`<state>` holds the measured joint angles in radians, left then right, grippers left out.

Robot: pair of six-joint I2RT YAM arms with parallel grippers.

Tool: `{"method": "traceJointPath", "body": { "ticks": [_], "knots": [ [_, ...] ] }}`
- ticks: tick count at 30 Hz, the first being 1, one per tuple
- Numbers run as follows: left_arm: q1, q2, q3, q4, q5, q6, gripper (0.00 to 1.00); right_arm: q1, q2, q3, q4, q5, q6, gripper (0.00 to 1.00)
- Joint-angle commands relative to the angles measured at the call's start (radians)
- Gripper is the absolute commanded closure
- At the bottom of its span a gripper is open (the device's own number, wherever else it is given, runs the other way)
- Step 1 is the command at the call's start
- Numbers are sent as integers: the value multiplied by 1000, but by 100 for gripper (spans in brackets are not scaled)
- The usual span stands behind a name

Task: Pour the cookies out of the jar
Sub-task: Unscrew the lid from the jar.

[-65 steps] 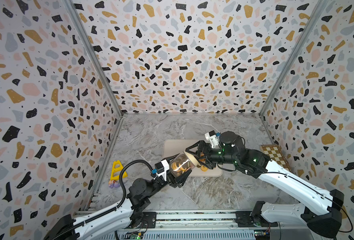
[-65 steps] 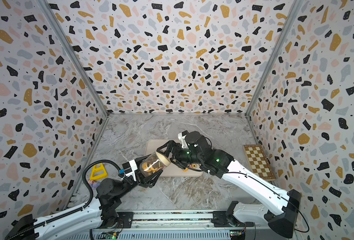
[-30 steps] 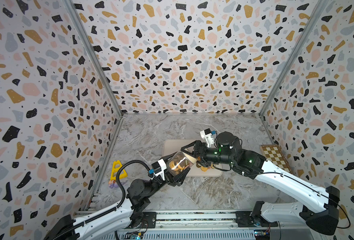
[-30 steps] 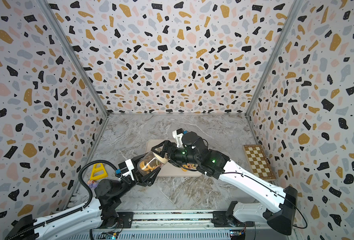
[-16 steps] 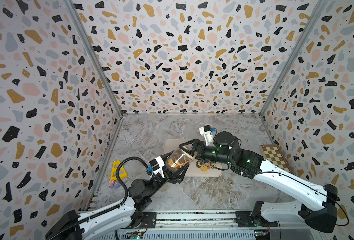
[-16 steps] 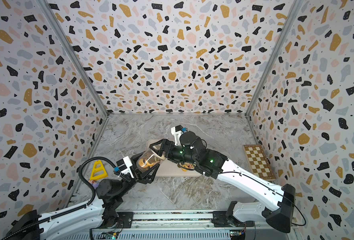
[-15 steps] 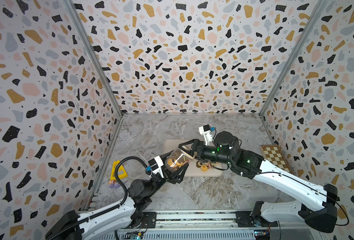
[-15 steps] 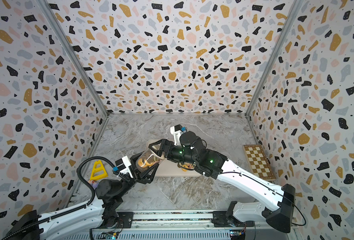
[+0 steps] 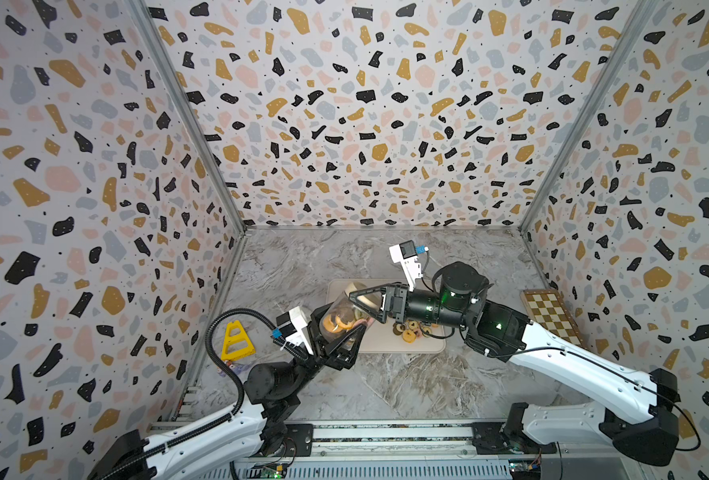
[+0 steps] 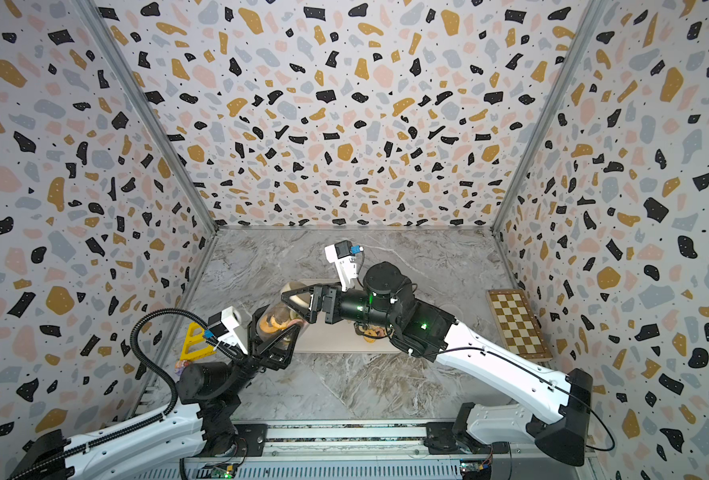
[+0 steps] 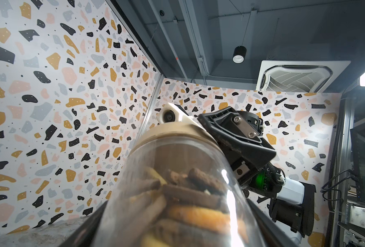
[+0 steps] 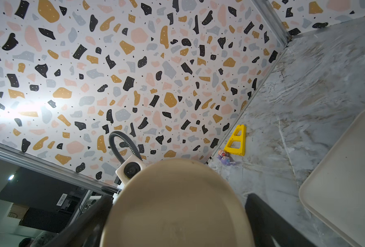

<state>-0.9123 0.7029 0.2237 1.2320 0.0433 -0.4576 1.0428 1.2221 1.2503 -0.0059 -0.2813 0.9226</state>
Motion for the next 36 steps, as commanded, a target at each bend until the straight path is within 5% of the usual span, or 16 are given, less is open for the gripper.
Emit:
{"method": "traceJointPath", "body": {
  "ticks": [1, 5, 12, 36],
  "knots": [
    [-3, -42, 40, 94, 7, 59, 100, 4, -28, 85, -104, 66, 9, 1],
    [-2, -79, 44, -33, 12, 161, 100, -13, -24, 223, -455, 279, 115, 1],
    [-2, -96, 123, -320, 103, 382, 100, -74, -35, 217, -556, 149, 261, 1],
    [-3, 21, 126, -152, 90, 428, 100, -46, -35, 97, -504, 116, 463, 1]
  ]
}}
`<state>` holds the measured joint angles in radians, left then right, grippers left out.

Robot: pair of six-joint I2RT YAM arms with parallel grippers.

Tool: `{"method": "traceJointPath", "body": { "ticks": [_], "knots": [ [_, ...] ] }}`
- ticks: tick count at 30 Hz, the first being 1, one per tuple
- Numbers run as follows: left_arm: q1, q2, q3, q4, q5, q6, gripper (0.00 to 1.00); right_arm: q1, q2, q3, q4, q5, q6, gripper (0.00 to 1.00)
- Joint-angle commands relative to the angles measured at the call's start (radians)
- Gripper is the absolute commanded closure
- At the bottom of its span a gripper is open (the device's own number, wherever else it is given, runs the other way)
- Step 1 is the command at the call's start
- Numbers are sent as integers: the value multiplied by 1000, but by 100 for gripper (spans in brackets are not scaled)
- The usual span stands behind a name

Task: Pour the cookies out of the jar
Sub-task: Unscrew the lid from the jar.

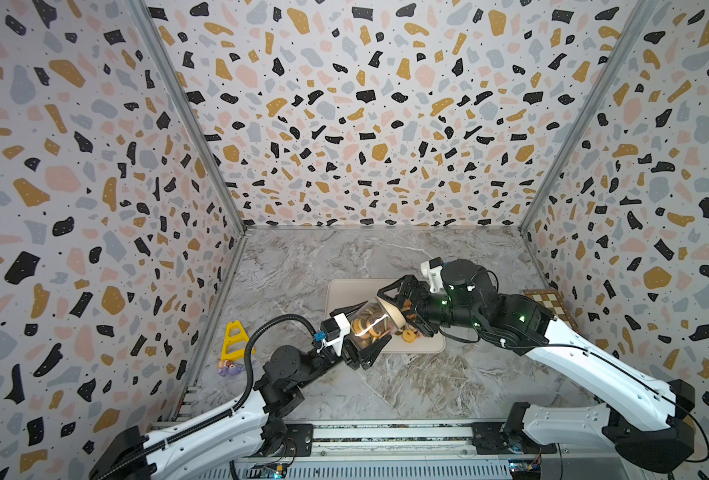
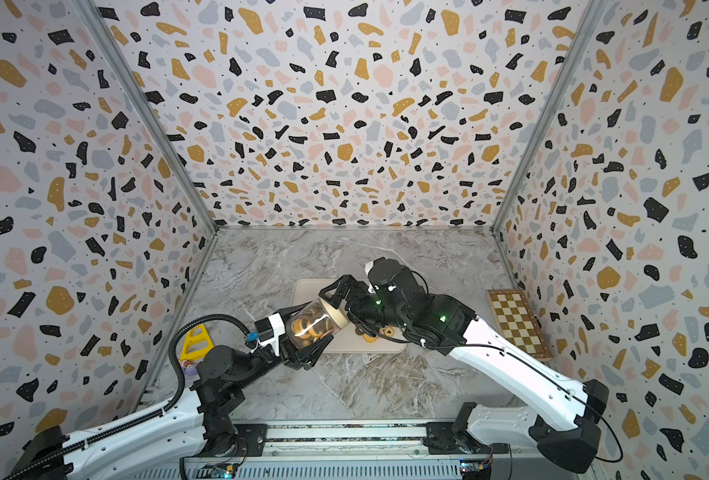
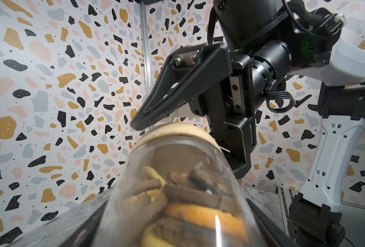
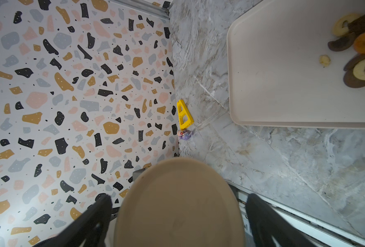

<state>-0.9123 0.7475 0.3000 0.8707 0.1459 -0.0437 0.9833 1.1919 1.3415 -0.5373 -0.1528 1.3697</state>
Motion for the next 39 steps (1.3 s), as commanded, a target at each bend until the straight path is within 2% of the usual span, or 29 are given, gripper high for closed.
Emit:
{"method": "traceJointPath", "body": {
  "ticks": [1, 5, 16, 20, 23, 28, 32, 34, 37, 39],
  "knots": [
    [-2, -21, 48, 210, -15, 15, 100, 19, -2, 5, 34, -14, 17, 1],
    [-2, -18, 38, 233, -21, 13, 100, 28, -6, -9, 72, -12, 27, 0],
    [-2, 15, 18, 333, -68, -50, 100, 47, -14, -25, 169, -5, -40, 16],
    [-2, 32, -9, 431, -116, -149, 100, 62, 1, -21, 247, -14, -137, 20],
    [-2, 42, -24, 539, -124, -253, 100, 91, 2, -41, 400, -30, -237, 21],
    [-2, -18, -13, 541, -117, -372, 100, 114, 8, 6, 474, -23, -422, 21],
    [-3, -69, -18, 542, -114, -402, 100, 110, 38, 38, 509, -103, -488, 21],
    [-3, -81, -18, 541, -102, -403, 100, 112, 52, 50, 517, -132, -501, 19],
    [-3, -88, -23, 541, -95, -404, 100, 113, 66, 77, 483, -108, -501, 3],
    [-1, -91, -38, 539, -114, -398, 100, 112, 60, 99, 437, -68, -502, 0]
  ]
}}
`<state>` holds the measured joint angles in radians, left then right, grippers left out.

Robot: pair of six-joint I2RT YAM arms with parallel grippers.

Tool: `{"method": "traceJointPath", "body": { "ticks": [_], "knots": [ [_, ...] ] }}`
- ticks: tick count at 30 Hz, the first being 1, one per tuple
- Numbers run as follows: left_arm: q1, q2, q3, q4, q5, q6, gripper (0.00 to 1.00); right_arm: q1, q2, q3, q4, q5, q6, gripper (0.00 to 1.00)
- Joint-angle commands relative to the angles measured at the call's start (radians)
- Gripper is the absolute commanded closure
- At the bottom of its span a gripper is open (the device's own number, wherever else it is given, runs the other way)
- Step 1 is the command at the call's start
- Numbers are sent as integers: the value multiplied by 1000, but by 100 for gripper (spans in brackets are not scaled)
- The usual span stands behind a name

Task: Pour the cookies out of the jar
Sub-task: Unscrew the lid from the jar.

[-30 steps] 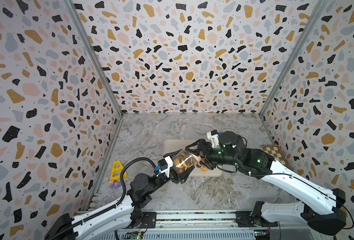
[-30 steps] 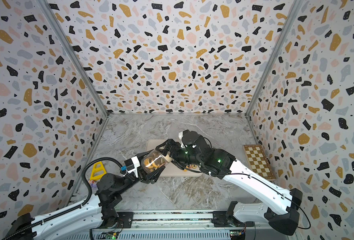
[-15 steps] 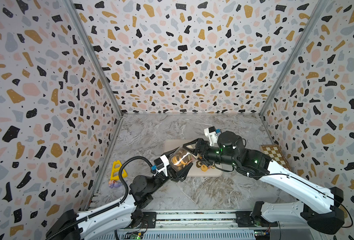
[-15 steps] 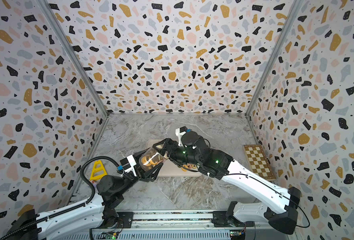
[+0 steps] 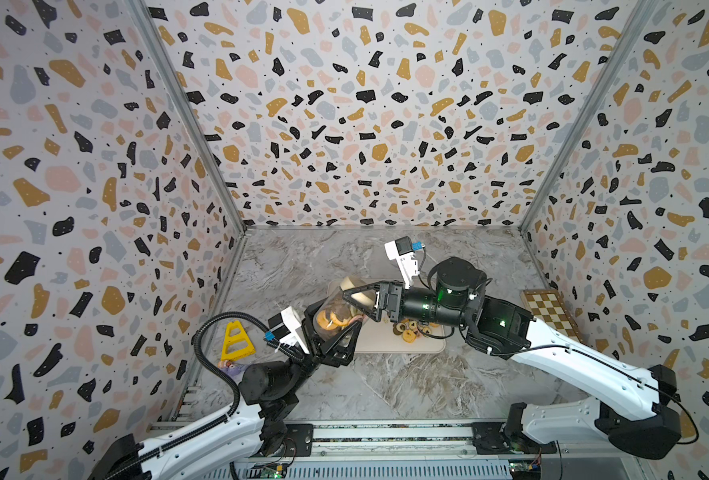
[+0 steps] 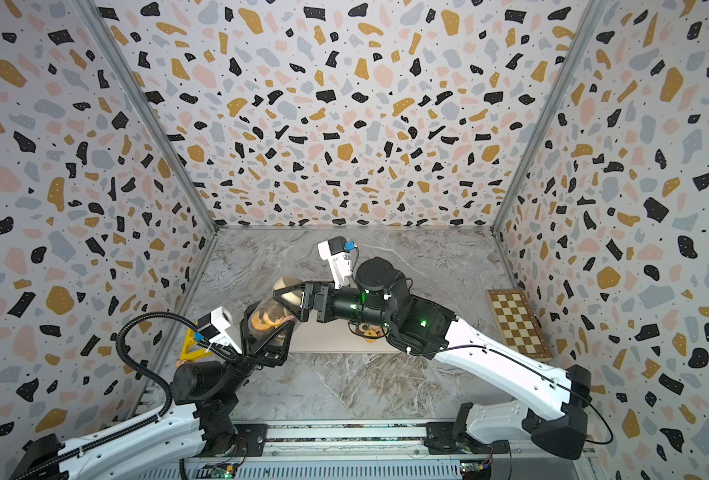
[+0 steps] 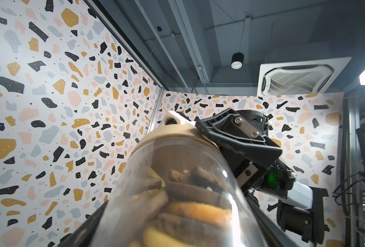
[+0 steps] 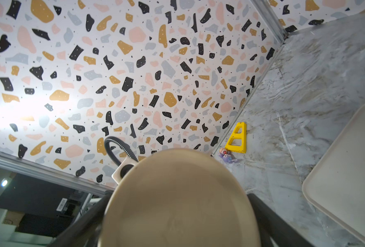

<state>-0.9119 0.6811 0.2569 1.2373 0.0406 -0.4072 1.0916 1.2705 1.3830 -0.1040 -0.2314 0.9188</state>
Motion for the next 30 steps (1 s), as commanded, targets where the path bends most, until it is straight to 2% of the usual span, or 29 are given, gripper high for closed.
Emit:
{"method": "traceJointPath", "body": {
  "ticks": [1, 6, 9, 11, 19, 24, 27, 30],
  "knots": [
    [-2, -30, -4, 170, -21, -27, 100, 5, -25, 63, -2, 20, -52, 0],
    [-2, -48, -6, 122, -38, 22, 100, 3, -14, 162, -205, 125, -24, 1],
    [-2, -67, 12, 51, -18, 75, 100, -13, -48, 158, -273, 176, 38, 1],
    [-1, -82, 17, -13, -14, 115, 100, -34, -71, 145, -272, 156, 76, 1],
    [-2, -103, 35, -160, 50, 241, 100, -73, -26, 218, -502, 132, 243, 1],
    [-2, -94, 104, -339, 125, 367, 100, -97, -8, 185, -533, 78, 341, 1],
    [-1, -77, 104, -341, 120, 417, 100, -107, -19, 142, -544, 73, 400, 1],
    [-1, -59, 102, -320, 113, 440, 100, -134, -39, 77, -490, 10, 429, 1]
  ]
}}
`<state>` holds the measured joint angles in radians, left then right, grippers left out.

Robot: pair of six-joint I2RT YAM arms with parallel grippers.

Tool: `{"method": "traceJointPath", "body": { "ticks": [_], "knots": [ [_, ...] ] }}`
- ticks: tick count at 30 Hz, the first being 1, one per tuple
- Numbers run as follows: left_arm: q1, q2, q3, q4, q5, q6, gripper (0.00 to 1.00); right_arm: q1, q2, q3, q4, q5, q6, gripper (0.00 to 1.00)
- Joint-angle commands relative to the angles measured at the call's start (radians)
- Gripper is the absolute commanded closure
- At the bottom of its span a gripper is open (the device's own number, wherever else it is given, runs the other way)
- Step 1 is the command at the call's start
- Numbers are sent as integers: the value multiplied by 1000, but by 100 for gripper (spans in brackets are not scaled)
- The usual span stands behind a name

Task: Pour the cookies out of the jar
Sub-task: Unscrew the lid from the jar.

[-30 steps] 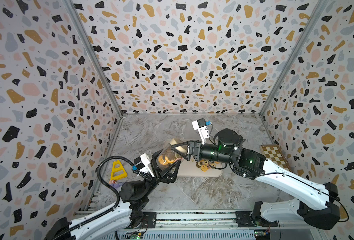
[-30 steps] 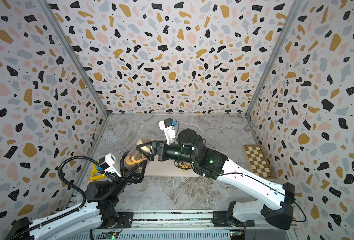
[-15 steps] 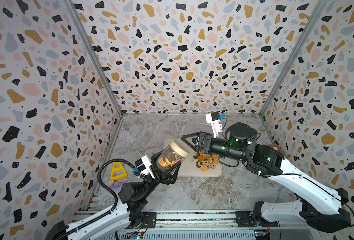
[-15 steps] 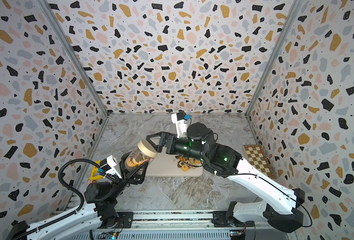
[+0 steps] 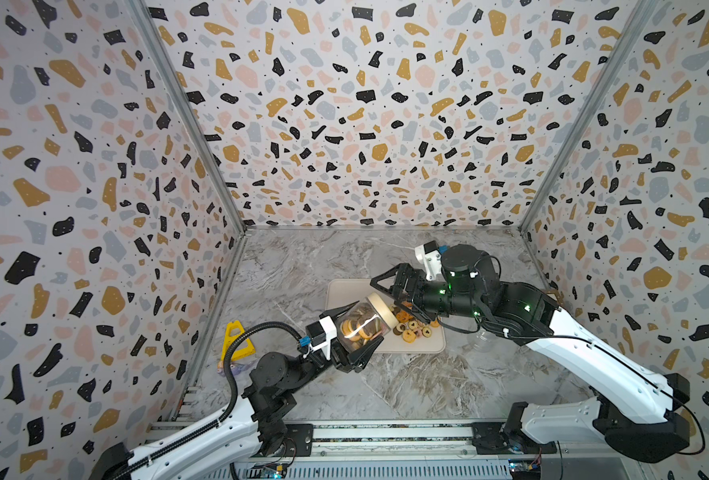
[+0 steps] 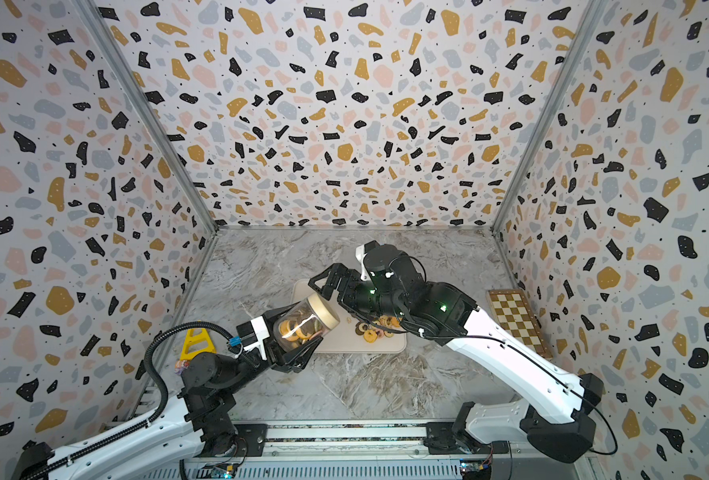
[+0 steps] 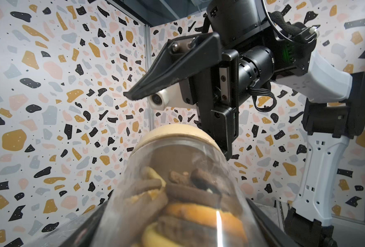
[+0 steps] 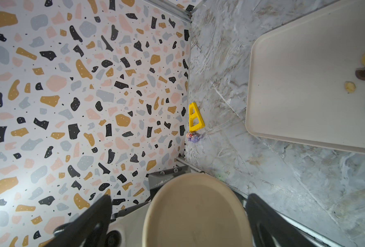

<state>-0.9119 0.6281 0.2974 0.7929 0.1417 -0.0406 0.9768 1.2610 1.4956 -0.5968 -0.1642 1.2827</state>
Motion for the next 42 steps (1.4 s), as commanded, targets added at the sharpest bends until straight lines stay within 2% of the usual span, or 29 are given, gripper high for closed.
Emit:
{"method": "traceJointPath", "body": {
  "ticks": [1, 12, 25, 38, 42],
  "knots": [
    [-2, 2, 60, 137, 10, 75, 100, -27, -28, -43, 11, -75, 67, 1],
    [-1, 54, 54, 228, -17, 97, 100, -27, -41, -99, 58, -73, 97, 1],
    [-2, 83, 58, 256, -48, 102, 100, -10, -71, -130, 100, -65, 98, 0],
    [-1, 95, 59, 278, -80, 83, 100, 0, -88, -193, 167, -57, 104, 6],
    [-1, 91, 58, 284, -81, 71, 100, 13, -84, -156, 135, 1, 59, 11]
  ]
}}
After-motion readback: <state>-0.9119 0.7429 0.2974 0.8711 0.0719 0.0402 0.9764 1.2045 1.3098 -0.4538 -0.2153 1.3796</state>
